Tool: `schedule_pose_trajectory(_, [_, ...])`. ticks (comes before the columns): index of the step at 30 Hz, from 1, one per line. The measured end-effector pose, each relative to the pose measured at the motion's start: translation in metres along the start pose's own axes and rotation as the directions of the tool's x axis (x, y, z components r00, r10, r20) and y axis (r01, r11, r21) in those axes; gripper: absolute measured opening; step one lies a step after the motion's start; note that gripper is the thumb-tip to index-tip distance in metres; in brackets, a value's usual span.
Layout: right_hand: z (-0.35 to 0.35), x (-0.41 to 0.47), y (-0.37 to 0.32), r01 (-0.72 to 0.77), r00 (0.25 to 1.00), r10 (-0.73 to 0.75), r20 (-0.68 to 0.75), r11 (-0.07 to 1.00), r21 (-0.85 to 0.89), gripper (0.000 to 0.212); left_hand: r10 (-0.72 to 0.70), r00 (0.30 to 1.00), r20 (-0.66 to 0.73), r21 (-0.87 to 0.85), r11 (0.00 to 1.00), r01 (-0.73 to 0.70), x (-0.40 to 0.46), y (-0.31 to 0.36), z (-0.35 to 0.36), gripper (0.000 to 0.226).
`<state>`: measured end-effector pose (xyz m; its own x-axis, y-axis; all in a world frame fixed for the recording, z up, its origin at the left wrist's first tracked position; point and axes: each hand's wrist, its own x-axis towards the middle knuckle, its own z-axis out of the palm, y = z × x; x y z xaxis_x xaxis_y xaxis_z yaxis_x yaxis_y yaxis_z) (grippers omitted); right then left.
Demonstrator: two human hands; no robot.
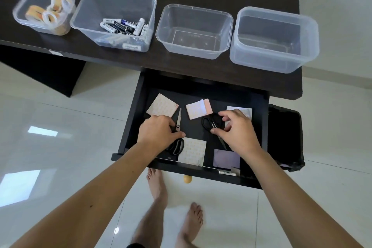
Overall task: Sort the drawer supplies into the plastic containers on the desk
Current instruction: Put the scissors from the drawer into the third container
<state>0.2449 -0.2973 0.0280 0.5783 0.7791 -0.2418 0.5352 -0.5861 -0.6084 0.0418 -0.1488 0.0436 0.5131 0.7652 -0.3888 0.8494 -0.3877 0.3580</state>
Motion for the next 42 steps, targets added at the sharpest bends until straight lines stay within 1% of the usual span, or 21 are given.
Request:
schedule_pose_trajectory(2, [0.004, 0.004, 0.001, 0.004, 1.000, -0.002, 0.024, 0.998, -0.064, 0.068, -0.016, 1.000, 0.010, 0.041, 0.999, 0.015, 0.003, 0.002, 0.002, 0.051])
schedule_pose_trajectory(4, [0.008, 0.006, 0.003, 0.006, 0.999, -0.002, 0.038, 0.994, -0.108, 0.075, -0.031, 0.999, 0.012, 0.041, 0.999, 0.031, 0.005, 0.005, 0.004, 0.045])
schedule_pose_trajectory(6, [0.012, 0.008, 0.003, 0.004, 0.999, 0.004, 0.052, 0.990, -0.143, 0.077, -0.064, 0.998, 0.021, -0.002, 0.998, 0.064, 0.006, 0.006, 0.006, 0.038])
schedule_pose_trajectory(9, [0.013, 0.008, 0.004, 0.001, 0.999, 0.007, 0.049, 0.987, -0.160, 0.075, -0.117, 0.992, 0.041, -0.107, 0.987, 0.120, 0.006, 0.003, 0.008, 0.027])
schedule_pose_trajectory(13, [0.010, 0.006, 0.000, -0.005, 1.000, 0.008, 0.030, 0.992, -0.129, 0.064, -0.099, 0.995, 0.020, -0.154, 0.983, 0.101, 0.004, 0.004, 0.003, 0.015])
schedule_pose_trajectory(17, [0.008, 0.003, -0.002, 0.005, 1.000, -0.005, -0.004, 0.997, -0.081, 0.055, -0.072, 0.997, 0.004, -0.238, 0.969, 0.071, 0.004, 0.003, 0.003, 0.017])
schedule_pose_trajectory(20, [0.007, 0.002, -0.001, -0.024, 1.000, 0.024, -0.007, 1.000, 0.002, 0.056, -0.048, 0.999, 0.019, -0.326, 0.944, 0.052, 0.004, 0.001, 0.004, 0.021])
schedule_pose_trajectory(23, [0.008, 0.003, -0.001, -0.038, 0.999, 0.037, 0.003, 0.999, 0.037, 0.057, -0.047, 0.999, 0.012, -0.387, 0.921, 0.048, 0.004, 0.000, 0.003, 0.022])
schedule_pose_trajectory(27, [0.008, 0.001, -0.002, -0.057, 0.998, 0.055, 0.019, 0.995, 0.080, 0.051, -0.031, 0.999, 0.018, -0.487, 0.872, 0.036, 0.006, 0.000, 0.002, 0.023])
schedule_pose_trajectory(32, [0.001, -0.002, -0.004, -0.070, 0.998, 0.071, -0.001, 0.991, 0.117, 0.032, 0.011, 1.000, 0.025, -0.573, 0.820, 0.005, 0.005, 0.000, -0.002, 0.022])
schedule_pose_trajectory(37, [-0.008, -0.008, -0.014, -0.088, 0.995, 0.095, -0.035, 0.980, 0.176, 0.016, 0.047, 0.999, -0.001, -0.677, 0.735, -0.035, 0.005, -0.004, -0.010, 0.021])
schedule_pose_trajectory(40, [-0.017, -0.010, -0.029, -0.098, 0.994, 0.107, -0.023, 0.966, 0.241, 0.014, 0.077, 0.997, 0.020, -0.752, 0.658, -0.036, 0.003, -0.010, -0.022, 0.019])
schedule_pose_trajectory(42, [-0.023, -0.011, -0.040, -0.107, 0.994, 0.109, 0.005, 0.956, 0.273, 0.012, 0.092, 0.995, 0.034, -0.780, 0.625, -0.031, 0.000, -0.015, -0.031, 0.019])
